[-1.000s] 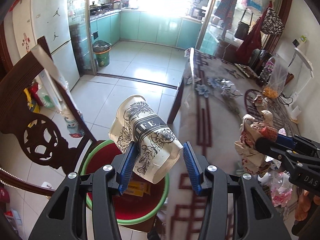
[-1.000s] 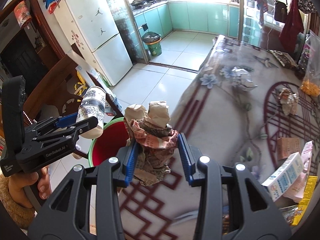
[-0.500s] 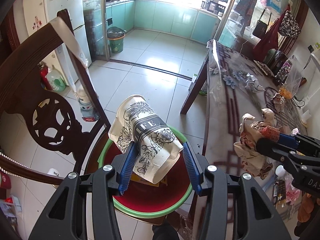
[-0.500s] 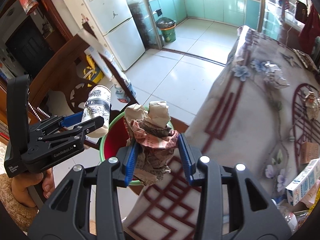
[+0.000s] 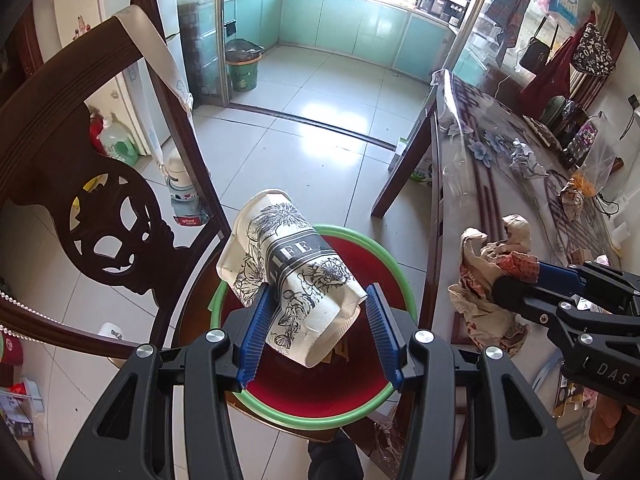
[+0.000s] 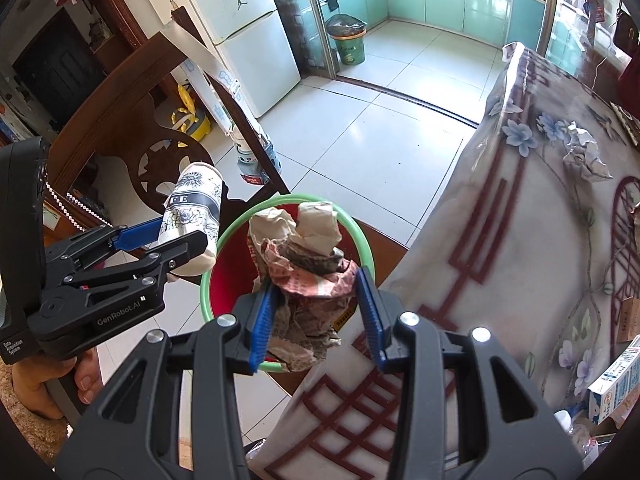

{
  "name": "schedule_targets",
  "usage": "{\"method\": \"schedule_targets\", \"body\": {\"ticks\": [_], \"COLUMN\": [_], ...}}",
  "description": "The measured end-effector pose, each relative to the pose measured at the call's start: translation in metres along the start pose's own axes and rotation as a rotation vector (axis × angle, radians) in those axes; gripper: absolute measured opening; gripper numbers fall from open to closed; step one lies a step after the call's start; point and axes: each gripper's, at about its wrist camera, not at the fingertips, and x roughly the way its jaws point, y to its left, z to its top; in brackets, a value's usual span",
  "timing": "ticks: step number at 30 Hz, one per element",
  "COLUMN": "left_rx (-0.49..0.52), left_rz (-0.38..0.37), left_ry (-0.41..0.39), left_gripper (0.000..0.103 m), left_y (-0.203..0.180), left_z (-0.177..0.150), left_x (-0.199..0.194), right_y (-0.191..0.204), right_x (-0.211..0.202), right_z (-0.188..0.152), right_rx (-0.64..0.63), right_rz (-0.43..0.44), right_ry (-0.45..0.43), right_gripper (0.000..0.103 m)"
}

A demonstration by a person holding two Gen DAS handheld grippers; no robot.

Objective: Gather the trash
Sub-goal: 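Carry the paper cup and crumpled paper over the red bucket and release both, then move both tools back over the table toward the remaining trash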

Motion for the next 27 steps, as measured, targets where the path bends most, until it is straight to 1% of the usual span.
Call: {"method": "schedule_targets", "body": {"ticks": [1, 5, 7, 10, 11, 12, 13, 15, 18, 24, 27], "left_rx": [-0.001, 0.0, 0.003, 0.003, 0.002, 0.0, -0.004, -0.007, -0.01, -0.006, 0.006], "left_rz": [0.0, -0.001, 0.0, 0.005, 0.008, 0.009, 0.012, 0.015, 0.021, 0.015, 0.005], "left_ry": [0.001, 0.003, 0.004, 0.005, 0.006, 0.006, 0.005, -0.001, 0.0, -0.008, -0.011], "left_gripper": [0.046, 0.046, 0.046, 0.047, 0.047, 0.052, 0.058, 0.06, 0.064, 0.065, 0.065], "left_y": [0.0, 0.0, 0.0, 0.0, 0.0, 0.0, 0.0, 0.0, -0.001, -0.006, -0.014], "left_z": [0.0, 0.001, 0.0, 0.001, 0.001, 0.001, 0.001, 0.001, 0.0, -0.002, -0.002], "left_x": [0.001, 0.002, 0.003, 0.004, 0.005, 0.005, 0.005, 0.004, 0.003, -0.003, -0.005], "right_y": [0.0, 0.001, 0.0, -0.002, -0.002, -0.003, -0.004, -0.005, -0.005, -0.011, -0.018], "right_x": [0.0, -0.002, -0.003, -0.006, -0.006, -0.008, -0.01, -0.013, -0.016, -0.023, -0.029], "right_z": [0.0, 0.0, 0.0, -0.002, -0.002, -0.002, -0.003, -0.004, -0.005, -0.012, -0.018], "right_rx": [0.001, -0.002, -0.001, 0.004, 0.006, 0.011, 0.018, 0.024, 0.024, 0.037, 0.057], "right_rz": [0.004, 0.003, 0.0, 0.001, 0.002, 0.002, 0.003, 0.009, 0.007, 0.006, 0.004], "right_ry": [-0.001, -0.01, -0.016, -0.024, -0.026, -0.031, -0.041, -0.045, -0.048, -0.059, -0.067], "right_gripper": [0.04, 0.041, 0.044, 0.045, 0.048, 0.054, 0.055, 0.055, 0.055, 0.055, 0.055]}}
